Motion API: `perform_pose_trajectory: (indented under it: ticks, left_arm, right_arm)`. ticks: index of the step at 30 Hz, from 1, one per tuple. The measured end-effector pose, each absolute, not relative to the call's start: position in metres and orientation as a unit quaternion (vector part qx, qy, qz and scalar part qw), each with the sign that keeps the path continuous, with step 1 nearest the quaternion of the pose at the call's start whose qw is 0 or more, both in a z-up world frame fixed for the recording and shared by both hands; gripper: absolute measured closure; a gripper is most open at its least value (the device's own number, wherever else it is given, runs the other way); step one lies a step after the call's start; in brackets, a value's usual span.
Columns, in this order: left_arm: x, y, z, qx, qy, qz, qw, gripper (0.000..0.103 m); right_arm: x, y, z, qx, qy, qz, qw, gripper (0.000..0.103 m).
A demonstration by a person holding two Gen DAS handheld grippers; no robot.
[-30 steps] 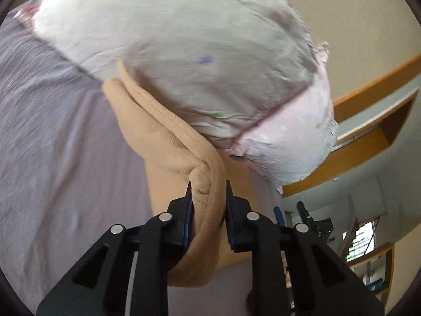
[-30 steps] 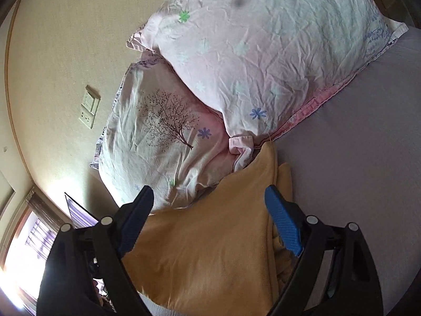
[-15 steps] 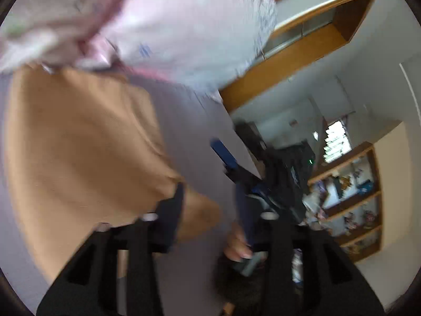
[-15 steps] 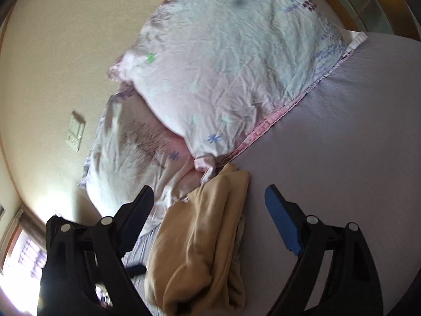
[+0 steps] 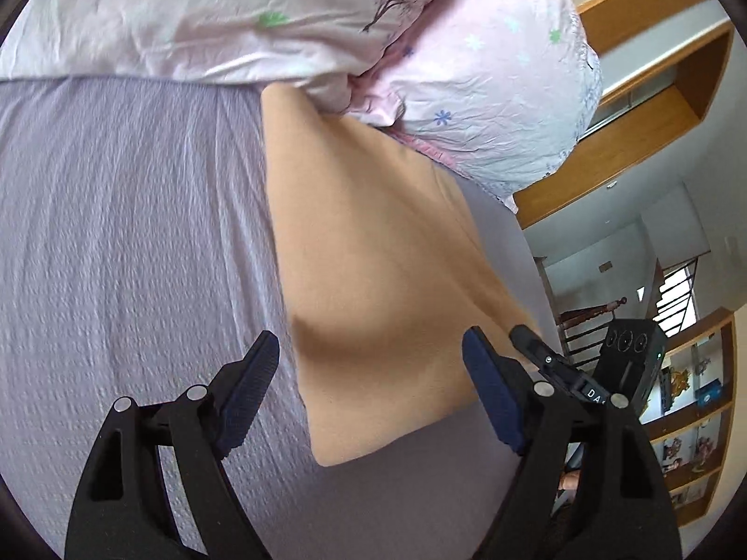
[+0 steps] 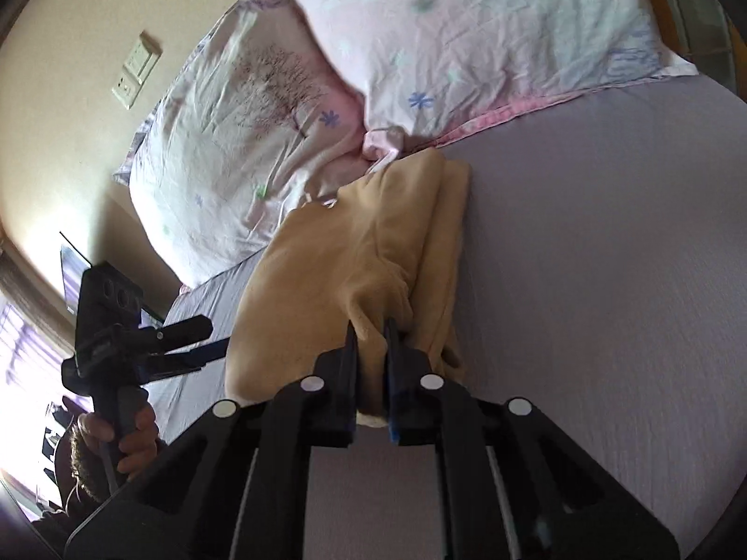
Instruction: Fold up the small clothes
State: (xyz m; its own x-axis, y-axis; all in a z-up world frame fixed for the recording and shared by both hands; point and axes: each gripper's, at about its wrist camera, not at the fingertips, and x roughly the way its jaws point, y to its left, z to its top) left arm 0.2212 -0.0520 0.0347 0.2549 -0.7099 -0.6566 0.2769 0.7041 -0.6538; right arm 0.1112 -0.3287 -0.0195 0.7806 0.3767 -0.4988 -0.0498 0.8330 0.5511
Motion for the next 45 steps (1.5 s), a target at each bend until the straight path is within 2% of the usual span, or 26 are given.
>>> perform_pose_trajectory:
  ticks: [2,4,5,6,7,8,10,13,14,15,16,17,18,20,22,28,31,33,35,37,40,41,42,43,45]
  left_arm:
    - [0.222,-0.049,0.030,-0.211,0.522,-0.325,0.760,0.022]
    - [0.226,-0.052,0.026,-0.212,0.525,-0.325,0.757,0.022]
    - [0.229,-0.054,0.025,-0.214,0.526,-0.327,0.755,0.022]
    - [0.231,-0.056,0.025,-0.215,0.527,-0.328,0.754,0.022]
    - [0.237,-0.058,0.024,-0.215,0.527,-0.326,0.754,0.022]
    - [0.240,-0.061,0.024,-0.215,0.527,-0.324,0.756,0.022]
    - [0.252,-0.064,0.021,-0.220,0.526,-0.319,0.757,0.022]
    - [0.269,-0.065,0.014,-0.236,0.532,-0.305,0.754,0.022]
    - [0.274,-0.065,0.011,-0.246,0.531,-0.305,0.751,0.023]
    - [0.277,-0.065,0.011,-0.254,0.527,-0.304,0.751,0.023]
    - [0.281,-0.065,0.010,-0.259,0.528,-0.304,0.750,0.029]
    - [0.283,-0.066,0.010,-0.263,0.528,-0.309,0.746,0.044]
    - [0.284,-0.067,0.009,-0.267,0.529,-0.309,0.744,0.049]
    - [0.282,-0.064,0.012,-0.259,0.528,-0.307,0.748,0.066]
    - [0.273,-0.054,0.023,-0.246,0.516,-0.326,0.753,0.070]
    - [0.239,0.015,0.058,-0.207,0.470,-0.303,0.803,0.067]
    - [0.233,0.040,0.051,-0.186,0.487,-0.255,0.814,0.067]
    - [0.219,0.056,0.056,-0.183,0.471,-0.243,0.828,0.067]
    - [0.196,0.062,0.069,-0.167,0.435,-0.249,0.849,0.064]
    - [0.178,0.060,0.077,-0.160,0.415,-0.268,0.854,0.062]
    - [0.154,0.036,0.086,-0.138,0.395,-0.309,0.854,0.051]
    - [0.150,0.024,0.086,-0.127,0.395,-0.320,0.852,0.048]
    - [0.147,0.015,0.085,-0.115,0.398,-0.326,0.850,0.048]
    - [0.146,0.007,0.083,-0.105,0.402,-0.325,0.850,0.048]
    - [0.147,-0.006,0.073,-0.080,0.416,-0.310,0.851,0.048]
  right_arm:
    - [0.108,-0.339,-0.026,0.271,0.327,0.099,0.900,0.094]
    - [0.109,-0.344,-0.030,0.287,0.341,0.114,0.888,0.089]
    - [0.110,-0.349,-0.028,0.307,0.340,0.128,0.880,0.080]
    - [0.111,-0.355,-0.024,0.326,0.334,0.139,0.873,0.051]
    - [0.115,-0.362,-0.018,0.345,0.325,0.144,0.869,0.032]
    - [0.120,-0.368,-0.012,0.355,0.314,0.145,0.869,0.007]
    - [0.145,-0.376,-0.008,0.356,0.323,0.144,0.865,0.006]
    - [0.185,-0.378,-0.018,0.365,0.371,0.150,0.840,0.011]
    - [0.198,-0.377,-0.023,0.363,0.387,0.148,0.834,0.016]
    - [0.207,-0.375,-0.028,0.363,0.398,0.147,0.829,0.026]
    - [0.215,-0.373,-0.034,0.367,0.408,0.153,0.822,0.033]
    - [0.219,-0.372,-0.036,0.369,0.403,0.158,0.822,0.058]
    - [0.224,-0.370,-0.039,0.375,0.407,0.173,0.815,0.067]
    - [0.223,-0.362,-0.034,0.366,0.396,0.171,0.825,0.070]
    - [0.217,-0.352,-0.024,0.356,0.381,0.185,0.833,0.072]
    - [0.221,-0.288,-0.009,0.314,0.384,0.255,0.830,0.072]
    - [0.232,-0.258,-0.014,0.265,0.420,0.233,0.836,0.061]
    - [0.227,-0.265,-0.006,0.273,0.397,0.214,0.850,0.050]
    - [0.221,-0.280,0.011,0.284,0.345,0.189,0.875,0.049]
    - [0.225,-0.284,0.019,0.297,0.334,0.190,0.874,0.050]
    - [0.246,-0.270,0.017,0.275,0.361,0.185,0.872,0.054]
    - [0.252,-0.264,0.015,0.267,0.372,0.185,0.869,0.058]
    - [0.259,-0.260,0.011,0.259,0.385,0.187,0.866,0.089]
    - [0.264,-0.254,0.007,0.251,0.394,0.189,0.864,0.097]
    - [0.266,-0.254,0.008,0.234,0.376,0.157,0.883,0.099]
